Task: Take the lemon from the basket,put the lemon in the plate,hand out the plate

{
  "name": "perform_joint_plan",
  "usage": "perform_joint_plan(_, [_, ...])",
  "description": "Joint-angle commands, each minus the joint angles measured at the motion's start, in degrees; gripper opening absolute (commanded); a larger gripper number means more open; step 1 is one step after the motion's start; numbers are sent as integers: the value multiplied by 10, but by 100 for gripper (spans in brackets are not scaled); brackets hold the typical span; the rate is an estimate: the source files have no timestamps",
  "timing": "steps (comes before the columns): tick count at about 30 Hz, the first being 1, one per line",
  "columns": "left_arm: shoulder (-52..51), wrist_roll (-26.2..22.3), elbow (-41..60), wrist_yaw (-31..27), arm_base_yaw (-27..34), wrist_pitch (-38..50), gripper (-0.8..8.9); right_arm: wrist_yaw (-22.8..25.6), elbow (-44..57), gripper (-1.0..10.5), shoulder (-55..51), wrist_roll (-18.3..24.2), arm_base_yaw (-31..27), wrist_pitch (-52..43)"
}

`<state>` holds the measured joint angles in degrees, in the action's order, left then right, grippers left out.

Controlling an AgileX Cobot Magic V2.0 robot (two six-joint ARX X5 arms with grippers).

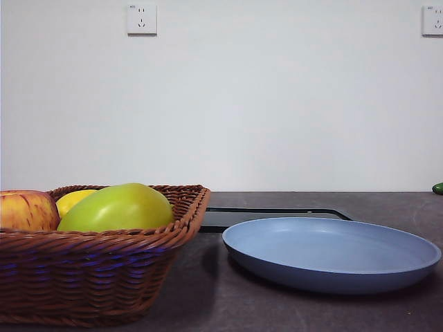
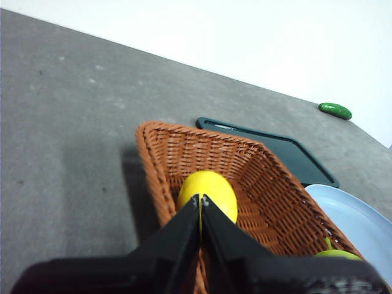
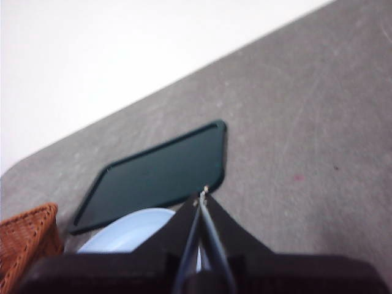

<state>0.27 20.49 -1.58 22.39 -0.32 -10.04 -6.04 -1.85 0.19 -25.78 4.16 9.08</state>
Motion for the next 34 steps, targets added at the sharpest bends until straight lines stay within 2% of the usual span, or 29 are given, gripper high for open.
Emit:
perform_joint_plan(1, [3,9,-27,-23,0,-30,6,0,-38,3,-1,-8,1,38])
perform_joint_plan(7, [43,5,-110,-52,0,-92,6,-1,-129,3,32,-5,1,125])
perform_joint_plan(9, [72,0,-141,-57,0,-107,6,0,-164,3,54,9,1,145])
perform_joint_plan(15, [185,-66,-242,-56,0,-139,6,-1,-284,3,155,53,1,197])
perform_joint_plan(17, [224,-88,-276,-40,0,-142,6,-7,-318,3,191,67,1,210])
perform_joint_plan(24, [342,-130,-395,12,-5,-184,6,-92,-424,3,320,127,1,277])
perform_joint_plan(28, [414,-187,-459,69,-13,-241,6,-139,-465,3,400,177,1,324])
perform_joint_plan(32, [481,-213,-503,123,-25,-308,6,-170,-482,3,468,212,1,362])
perform_joint_plan(34, [510,-225,-515,136,-35,-330,6,-181,-482,9,505,216,1,381])
